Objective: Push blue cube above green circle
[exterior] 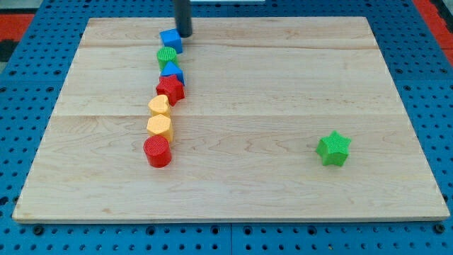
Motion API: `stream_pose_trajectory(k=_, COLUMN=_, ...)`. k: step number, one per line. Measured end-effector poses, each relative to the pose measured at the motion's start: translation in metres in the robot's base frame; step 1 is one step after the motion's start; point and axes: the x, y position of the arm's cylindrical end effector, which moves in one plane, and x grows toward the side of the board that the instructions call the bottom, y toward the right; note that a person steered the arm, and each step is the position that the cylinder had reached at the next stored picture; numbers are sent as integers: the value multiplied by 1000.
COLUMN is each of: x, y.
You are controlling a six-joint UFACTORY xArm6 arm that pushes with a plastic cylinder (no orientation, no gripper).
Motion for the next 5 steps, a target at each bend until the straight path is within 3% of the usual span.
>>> stream_pose_trajectory(k=2, x=4, y=-58)
stream_pose_trajectory(k=3, x=9, y=-126)
stream_pose_trajectory(k=5, x=25, y=-72)
